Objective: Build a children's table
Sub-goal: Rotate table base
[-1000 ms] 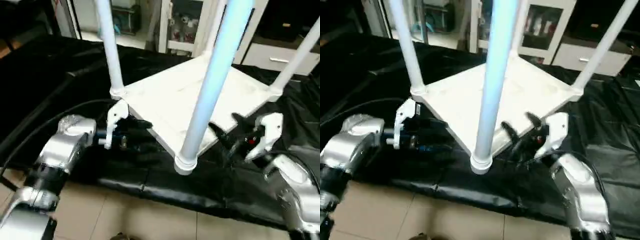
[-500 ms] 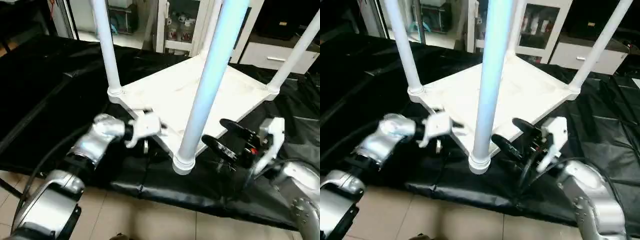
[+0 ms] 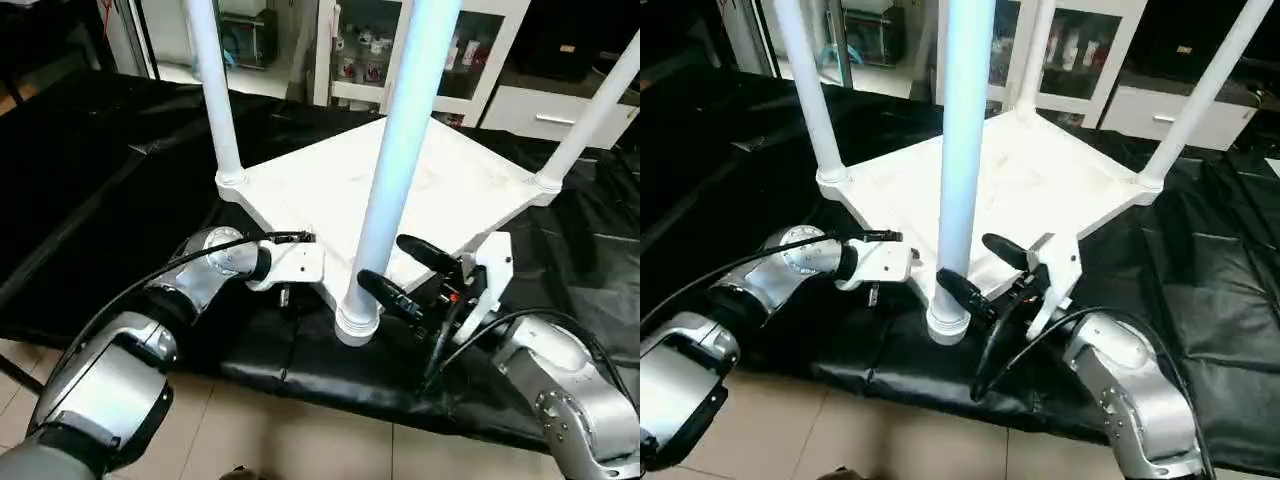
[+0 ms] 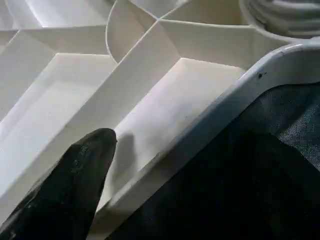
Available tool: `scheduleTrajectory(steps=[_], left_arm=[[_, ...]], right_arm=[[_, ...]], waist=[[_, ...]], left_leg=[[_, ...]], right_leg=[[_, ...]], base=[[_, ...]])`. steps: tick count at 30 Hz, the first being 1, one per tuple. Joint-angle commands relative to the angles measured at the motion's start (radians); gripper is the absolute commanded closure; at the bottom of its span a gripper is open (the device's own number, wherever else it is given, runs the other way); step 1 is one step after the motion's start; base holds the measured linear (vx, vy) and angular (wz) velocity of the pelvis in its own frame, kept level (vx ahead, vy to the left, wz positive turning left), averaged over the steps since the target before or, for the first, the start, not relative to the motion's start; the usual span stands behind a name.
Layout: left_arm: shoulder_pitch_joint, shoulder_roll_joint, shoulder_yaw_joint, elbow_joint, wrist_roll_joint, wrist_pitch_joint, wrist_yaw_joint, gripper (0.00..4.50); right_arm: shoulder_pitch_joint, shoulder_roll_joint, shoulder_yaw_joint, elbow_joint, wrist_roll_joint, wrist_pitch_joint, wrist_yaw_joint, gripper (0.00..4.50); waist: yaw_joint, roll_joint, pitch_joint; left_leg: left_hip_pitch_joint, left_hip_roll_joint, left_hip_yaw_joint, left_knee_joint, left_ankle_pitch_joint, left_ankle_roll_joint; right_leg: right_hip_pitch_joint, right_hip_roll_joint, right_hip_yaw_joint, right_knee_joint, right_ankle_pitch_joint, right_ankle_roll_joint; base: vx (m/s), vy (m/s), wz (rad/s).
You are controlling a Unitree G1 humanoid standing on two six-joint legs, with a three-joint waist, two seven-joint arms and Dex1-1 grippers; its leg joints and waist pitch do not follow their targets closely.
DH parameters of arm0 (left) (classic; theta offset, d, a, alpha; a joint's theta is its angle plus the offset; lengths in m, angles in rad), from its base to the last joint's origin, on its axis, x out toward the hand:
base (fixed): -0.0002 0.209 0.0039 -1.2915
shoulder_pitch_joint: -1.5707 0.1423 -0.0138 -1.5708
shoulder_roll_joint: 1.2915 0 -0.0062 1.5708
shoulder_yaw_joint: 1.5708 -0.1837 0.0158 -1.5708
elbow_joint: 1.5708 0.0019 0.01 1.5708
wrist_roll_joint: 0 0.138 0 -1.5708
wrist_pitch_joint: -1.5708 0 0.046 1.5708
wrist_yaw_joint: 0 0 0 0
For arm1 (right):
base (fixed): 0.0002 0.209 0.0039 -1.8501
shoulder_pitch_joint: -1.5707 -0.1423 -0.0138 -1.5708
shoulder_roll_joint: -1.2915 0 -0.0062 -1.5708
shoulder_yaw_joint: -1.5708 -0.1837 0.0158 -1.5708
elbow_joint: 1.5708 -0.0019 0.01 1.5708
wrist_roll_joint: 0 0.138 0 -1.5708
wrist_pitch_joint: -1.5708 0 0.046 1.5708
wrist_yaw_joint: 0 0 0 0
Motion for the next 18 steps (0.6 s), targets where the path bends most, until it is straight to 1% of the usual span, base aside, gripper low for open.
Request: scheduleTrajectory(steps=[1, 2, 3, 4, 5, 6, 7, 8, 9, 10, 11, 12, 13, 14, 15, 16, 17, 18], left_arm=[[-0.008, 0.010, -0.039, 0.045, 0.052, -0.007, -0.009, 0.08], [-0.007, 0.015, -0.043, 0.056, 0.060, -0.020, -0.030, 0.08], [-0.006, 0.016, -0.043, 0.056, 0.059, -0.023, -0.035, 0.08], [-0.002, 0.019, -0.044, 0.057, 0.057, -0.028, -0.049, 0.08], [0.005, 0.024, -0.042, 0.056, 0.050, -0.035, -0.070, 0.08], [0.008, 0.026, -0.040, 0.056, 0.046, -0.038, -0.079, 0.08], [0.023, 0.040, -0.040, 0.041, 0.035, -0.037, -0.120, 0.08], [0.024, 0.041, -0.039, 0.040, 0.034, -0.036, -0.123, 0.08], [0.034, 0.049, -0.035, 0.031, 0.026, -0.033, -0.150, 0.08], [0.063, 0.071, -0.024, -0.007, -0.003, -0.020, -0.217, 0.08], [0.063, 0.071, -0.024, -0.007, -0.003, -0.020, -0.217, 0.08], [0.087, 0.090, -0.017, -0.037, -0.024, -0.022, -0.254, 0.08], [0.090, 0.092, -0.017, -0.040, -0.026, -0.023, -0.256, 0.08], [0.105, 0.101, -0.015, -0.052, -0.031, -0.033, -0.263, 0.08], [0.114, 0.102, -0.012, -0.055, -0.033, -0.041, -0.264, 0.08], [0.117, 0.101, -0.009, -0.053, -0.034, -0.044, -0.266, 0.08], [0.120, 0.100, -0.009, -0.054, -0.034, -0.044, -0.270, 0.08], [0.122, 0.100, -0.010, -0.056, -0.034, -0.044, -0.273, 0.08]], right_arm=[[-0.021, 0.003, 0.005, 0.031, -0.041, -0.005, -0.045, 0.00], [-0.038, 0.010, 0.001, 0.070, -0.079, -0.004, -0.089, 0.00], [-0.041, 0.010, 0.000, 0.078, -0.088, -0.004, -0.097, 0.00], [-0.049, 0.010, -0.003, 0.099, -0.110, -0.006, -0.120, 0.00], [-0.060, 0.015, -0.016, 0.125, -0.128, -0.008, -0.152, 0.00], [-0.064, 0.018, -0.023, 0.135, -0.132, -0.010, -0.166, 0.00], [-0.073, 0.018, -0.041, 0.154, -0.139, -0.012, -0.192, 0.00], [-0.074, 0.018, -0.042, 0.155, -0.140, -0.012, -0.194, 0.00], [-0.076, 0.014, -0.048, 0.163, -0.144, -0.017, -0.201, 0.00], [-0.075, 0.004, -0.064, 0.169, -0.138, -0.021, -0.199, 0.00], [-0.075, 0.004, -0.064, 0.169, -0.138, -0.021, -0.199, 0.00], [-0.073, -0.001, -0.085, 0.170, -0.123, -0.020, -0.192, 0.00], [-0.073, -0.002, -0.087, 0.170, -0.122, -0.020, -0.191, 0.00], [-0.074, -0.008, -0.099, 0.173, -0.116, -0.020, -0.185, 0.00], [-0.075, -0.013, -0.104, 0.178, -0.115, -0.024, -0.182, 0.00], [-0.077, -0.013, -0.105, 0.182, -0.117, -0.027, -0.182, 0.00], [-0.078, -0.015, -0.106, 0.185, -0.119, -0.030, -0.182, 0.00], [-0.079, -0.016, -0.107, 0.188, -0.120, -0.033, -0.182, 0.00]], waist=[[0.005, 0.001, -0.065], [0.005, 0.000, -0.064], [0.003, 0.000, -0.063], [0.003, 0.001, -0.061], [0.003, -0.001, -0.059], [0.004, 0.001, -0.060], [0.003, 0.002, -0.058], [0.003, 0.003, -0.056], [0.003, 0.002, -0.056], [0.001, 0.003, -0.056], [0.001, 0.002, -0.055], [-0.003, 0.000, -0.053], [0.001, 0.002, -0.058], [0.002, 0.001, -0.059], [0.001, 0.001, -0.057], [0.004, -0.001, -0.058], [0.004, -0.001, -0.058], [0.004, -0.003, -0.061]], left_leg=[[0.014, 0.076, -0.042, -0.076, -0.100, 0.026], [0.014, 0.077, -0.042, -0.076, -0.105, 0.022], [0.013, 0.076, -0.042, -0.078, -0.114, 0.018], [0.017, 0.077, -0.042, -0.081, -0.136, 0.007], [0.019, 0.078, -0.041, -0.083, -0.158, -0.006], [0.020, 0.079, -0.043, -0.083, -0.164, -0.011], [0.020, 0.079, -0.043, -0.086, -0.184, -0.019], [0.022, 0.081, -0.044, -0.090, -0.206, -0.029], [0.022, 0.081, -0.045, -0.091, -0.217, -0.035], [0.022, 0.082, -0.047, -0.094, -0.237, -0.043], [0.022, 0.082, -0.048, -0.096, -0.242, -0.045], [0.019, 0.082, -0.048, -0.099, -0.251, -0.050], [0.026, 0.083, -0.047, -0.097, -0.270, -0.056], [0.032, 0.082, -0.045, -0.095, -0.273, -0.059], [0.029, 0.082, -0.044, -0.096, -0.269, -0.059], [0.029, 0.080, -0.042, -0.095, -0.260, -0.055], [0.029, 0.080, -0.042, -0.095, -0.260, -0.055], [0.022, 0.079, -0.043, -0.093, -0.223, -0.044]], right_leg=[[0.042, -0.097, 0.051, -0.062, 0.049, -0.233], [0.041, -0.098, 0.052, -0.064, 0.036, -0.230], [0.041, -0.097, 0.051, -0.065, 0.021, -0.229], [0.039, -0.099, 0.052, -0.070, -0.023, -0.226], [0.037, -0.099, 0.054, -0.074, -0.064, -0.222], [0.037, -0.101, 0.054, -0.074, -0.075, -0.221], [0.036, -0.100, 0.055, -0.078, -0.097, -0.215], [0.033, -0.101, 0.055, -0.080, -0.121, -0.210], [0.033, -0.101, 0.055, -0.080, -0.132, -0.207], [0.034, -0.102, 0.055, -0.081, -0.144, -0.202], [0.034, -0.103, 0.056, -0.082, -0.148, -0.201], [0.035, -0.100, 0.056, -0.084, -0.167, -0.190], [0.029, -0.104, 0.056, -0.082, -0.175, -0.194], [0.025, -0.102, 0.056, -0.083, -0.164, -0.199], [0.026, -0.100, 0.057, -0.083, -0.156, -0.201], [0.027, -0.100, 0.057, -0.081, -0.140, -0.200], [0.027, -0.100, 0.057, -0.081, -0.140, -0.200], [0.033, -0.101, 0.055, -0.077, -0.102, -0.201]], base=[[0.000, 0.000, 0.00], [0.000, 0.000, 0.00], [0.000, 0.000, 0.00], [0.000, 0.000, 0.00], [0.000, 0.000, 0.00], [0.000, 0.000, 0.00], [0.000, 0.000, 0.00], [0.000, 0.000, 0.00], [0.000, 0.000, 0.00], [0.000, 0.000, 0.00], [0.000, 0.000, 0.00], [0.000, 0.000, 0.00], [0.000, 0.000, 0.00], [0.000, 0.000, 0.00], [0.000, 0.000, 0.00], [0.000, 0.000, 0.00], [0.000, 0.000, 0.00], [0.000, 0.000, 0.00]])
